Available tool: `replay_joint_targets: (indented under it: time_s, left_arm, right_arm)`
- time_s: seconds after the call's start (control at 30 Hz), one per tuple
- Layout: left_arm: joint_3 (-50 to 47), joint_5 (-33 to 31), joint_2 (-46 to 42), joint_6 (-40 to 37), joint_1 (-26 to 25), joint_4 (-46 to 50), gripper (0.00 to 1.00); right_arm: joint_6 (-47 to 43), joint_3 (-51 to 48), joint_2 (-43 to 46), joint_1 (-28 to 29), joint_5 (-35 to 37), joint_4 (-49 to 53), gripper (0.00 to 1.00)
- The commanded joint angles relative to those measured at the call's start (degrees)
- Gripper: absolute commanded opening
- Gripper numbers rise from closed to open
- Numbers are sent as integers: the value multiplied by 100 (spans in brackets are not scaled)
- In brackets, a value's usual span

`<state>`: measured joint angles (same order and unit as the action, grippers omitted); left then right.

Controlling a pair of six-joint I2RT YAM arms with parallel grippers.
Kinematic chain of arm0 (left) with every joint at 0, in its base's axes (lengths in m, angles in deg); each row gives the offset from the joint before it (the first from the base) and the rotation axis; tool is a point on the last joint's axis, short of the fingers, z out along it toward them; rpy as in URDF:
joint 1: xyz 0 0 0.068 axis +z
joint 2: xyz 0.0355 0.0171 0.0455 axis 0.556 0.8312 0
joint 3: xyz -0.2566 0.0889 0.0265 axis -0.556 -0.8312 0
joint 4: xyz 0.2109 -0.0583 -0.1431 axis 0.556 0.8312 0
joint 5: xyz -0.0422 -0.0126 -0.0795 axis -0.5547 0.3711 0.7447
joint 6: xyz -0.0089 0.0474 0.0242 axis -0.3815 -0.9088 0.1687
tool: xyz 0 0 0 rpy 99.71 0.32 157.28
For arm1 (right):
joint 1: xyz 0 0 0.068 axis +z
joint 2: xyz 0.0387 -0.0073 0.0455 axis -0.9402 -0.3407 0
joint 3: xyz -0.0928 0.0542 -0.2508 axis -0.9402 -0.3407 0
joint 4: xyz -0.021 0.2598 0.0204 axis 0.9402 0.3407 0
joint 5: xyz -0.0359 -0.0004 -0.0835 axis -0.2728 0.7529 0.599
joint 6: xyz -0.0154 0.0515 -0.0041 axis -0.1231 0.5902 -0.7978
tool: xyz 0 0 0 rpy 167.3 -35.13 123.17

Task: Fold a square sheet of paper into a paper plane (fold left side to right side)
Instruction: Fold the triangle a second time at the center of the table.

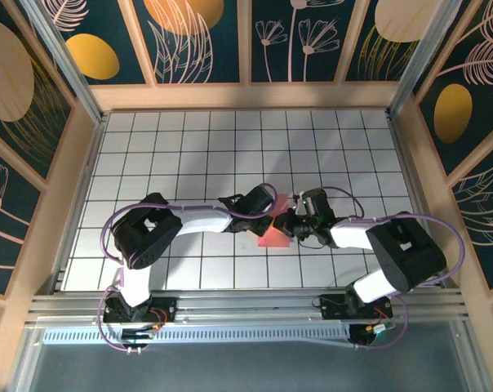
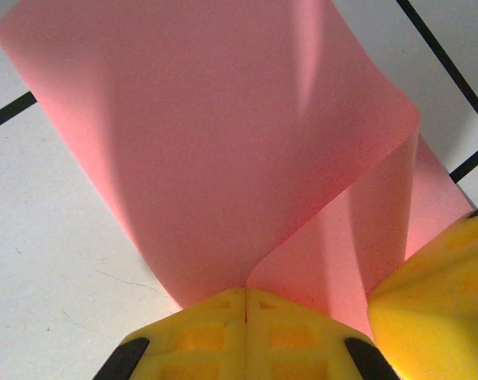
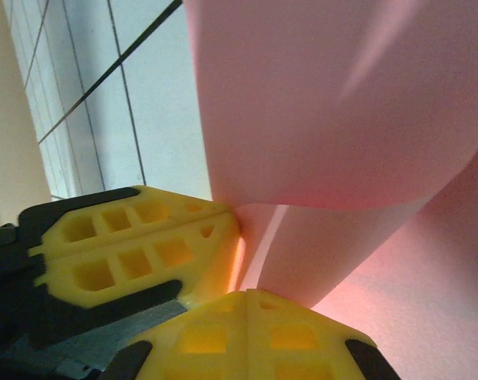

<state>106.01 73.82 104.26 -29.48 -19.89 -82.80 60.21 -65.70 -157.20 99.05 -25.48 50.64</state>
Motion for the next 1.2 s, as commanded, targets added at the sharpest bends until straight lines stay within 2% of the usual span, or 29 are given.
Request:
replay_joint_targets:
  time_s: [0.0,0.73,1.0,1.17]
  left_arm:
    - [19,110,200,-72,31,117,0]
    - [59,9,70,-7,27,130,0]
    - [550,-567,-329,28,43,633,14]
    - [666,-599,-685,168,115,843,24]
  right_arm:
    - [-186,41,-75,38,185,213,0]
    - [-357,9,-280,38,400,761,0]
    - [-346,-63,-323,38,418,743,0]
    - [-327,-74,-311,38,406,683,0]
